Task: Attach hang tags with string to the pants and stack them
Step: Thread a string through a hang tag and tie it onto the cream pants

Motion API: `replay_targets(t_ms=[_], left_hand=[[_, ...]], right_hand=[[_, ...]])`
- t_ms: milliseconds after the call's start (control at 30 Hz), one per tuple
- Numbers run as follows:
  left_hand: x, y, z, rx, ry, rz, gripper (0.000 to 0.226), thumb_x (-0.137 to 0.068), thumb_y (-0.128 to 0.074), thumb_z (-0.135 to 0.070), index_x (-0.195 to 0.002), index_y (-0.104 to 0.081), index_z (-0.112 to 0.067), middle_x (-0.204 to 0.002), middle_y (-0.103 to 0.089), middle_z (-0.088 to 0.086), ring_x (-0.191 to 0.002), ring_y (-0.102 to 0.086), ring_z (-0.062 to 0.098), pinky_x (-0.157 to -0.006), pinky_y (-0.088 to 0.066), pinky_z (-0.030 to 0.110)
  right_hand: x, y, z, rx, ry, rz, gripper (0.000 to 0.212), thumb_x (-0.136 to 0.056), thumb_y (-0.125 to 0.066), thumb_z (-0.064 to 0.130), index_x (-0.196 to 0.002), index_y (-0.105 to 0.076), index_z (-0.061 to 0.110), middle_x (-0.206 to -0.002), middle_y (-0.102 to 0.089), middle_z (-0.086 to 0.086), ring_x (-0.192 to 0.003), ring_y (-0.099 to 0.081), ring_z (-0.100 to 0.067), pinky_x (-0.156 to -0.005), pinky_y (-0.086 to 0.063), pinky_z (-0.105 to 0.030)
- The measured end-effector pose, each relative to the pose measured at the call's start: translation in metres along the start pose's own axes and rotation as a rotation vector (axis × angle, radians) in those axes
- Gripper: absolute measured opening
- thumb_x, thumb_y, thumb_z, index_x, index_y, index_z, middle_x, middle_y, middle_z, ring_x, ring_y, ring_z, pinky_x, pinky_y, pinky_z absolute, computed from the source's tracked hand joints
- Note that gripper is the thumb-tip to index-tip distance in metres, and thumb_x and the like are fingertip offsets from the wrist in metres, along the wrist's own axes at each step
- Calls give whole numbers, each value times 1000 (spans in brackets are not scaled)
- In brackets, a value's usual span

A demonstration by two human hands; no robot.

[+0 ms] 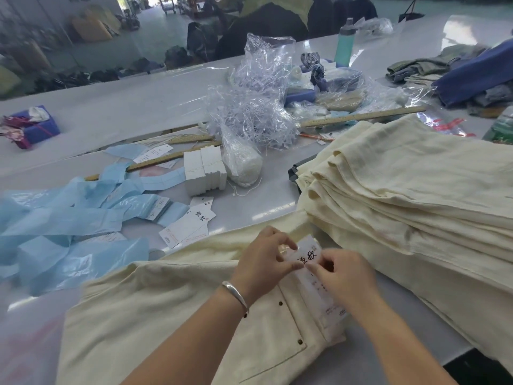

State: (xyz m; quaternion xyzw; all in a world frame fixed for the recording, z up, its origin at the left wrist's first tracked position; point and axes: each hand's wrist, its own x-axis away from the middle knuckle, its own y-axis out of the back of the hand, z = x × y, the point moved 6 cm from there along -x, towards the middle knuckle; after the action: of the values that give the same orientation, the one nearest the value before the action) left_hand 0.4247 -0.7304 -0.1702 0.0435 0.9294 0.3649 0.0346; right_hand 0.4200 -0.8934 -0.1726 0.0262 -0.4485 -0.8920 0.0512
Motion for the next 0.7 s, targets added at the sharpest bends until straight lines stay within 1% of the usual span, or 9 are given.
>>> replay_targets(t_ms=[100,167,233,267,333,400,467,600,700], left_hand=[[23,36,30,66,74,-173,17,-79,-77,-21,-87,-65,-30,-98,-54,-11,-70,-55,-1,-67,-41,8],[48,68,68,8,193,-220,13,-82,-71,-17,-82,-66,-28,-95,-60,-8,-76,-58,2,-75,-45,16],[83,103,111,-71,361,-289,11,-80,-67,-12,-82,-70,-23,-93,-66,-6,-90,-62,12,-84,-48,28],[104,121,134,-111,449,-334,14,-78,-66,-12,-85,-72,-23,-97,-68,-5,-98,-62,16,-87,-48,30],[155,149,178,-257,690,-358,26,-77,-66,-19,-101,-69,-28,-115,-63,-3,-114,-55,21,-93,-46,31],[209,164,214,-403,939,-311,45,-76,-68,-36,-119,-58,-28,-127,-52,1,-122,-45,26,-96,-44,33],[254,163,234,-334,1087,-352,70,-69,-74,-53,-123,-46,-19,-128,-45,8,-125,-39,30,-97,-40,35],[290,138,241,-149,1130,-495,113,-70,-75,-61,-144,-15,0,-146,-30,18,-135,-31,34,-106,-30,35],[292,130,234,-50,1028,-580,102,-71,-79,-50,-141,-24,0,-144,-44,14,-130,-47,28,-95,-39,26]], right_hand=[[1,4,52,-16,194,-266,31,-77,-75,22,-57,-51,20,-53,-48,9,-51,-43,-10,-47,-25,-19],[2,-21,100,-40,433,-230,17,-71,-77,21,-74,-60,19,-72,-58,7,-69,-55,-18,-58,-38,-24],[-5,-71,136,94,551,34,48,-75,-74,37,-117,-59,18,-117,-60,0,-110,-54,-24,-88,-44,-33],[-9,-99,146,219,554,189,75,-77,-70,49,-138,-42,16,-142,-45,-3,-131,-40,-23,-104,-35,-35],[-26,-135,150,453,467,382,112,-73,-66,66,-153,-6,15,-161,-9,-4,-148,-8,-21,-119,-16,-38],[-47,-153,141,553,342,447,131,-64,-68,74,-153,7,13,-162,-1,-8,-149,0,-24,-120,-10,-44],[-61,-160,130,631,247,459,135,-56,-67,79,-152,-2,11,-158,-16,-7,-147,-14,-25,-117,-15,-48],[-57,-167,128,732,274,338,94,-54,-60,85,-124,-41,25,-129,-50,3,-121,-47,-18,-97,-34,-39],[-37,-158,132,728,297,202,62,-64,-56,81,-93,-39,29,-106,-62,8,-101,-58,-14,-76,-35,-31]])
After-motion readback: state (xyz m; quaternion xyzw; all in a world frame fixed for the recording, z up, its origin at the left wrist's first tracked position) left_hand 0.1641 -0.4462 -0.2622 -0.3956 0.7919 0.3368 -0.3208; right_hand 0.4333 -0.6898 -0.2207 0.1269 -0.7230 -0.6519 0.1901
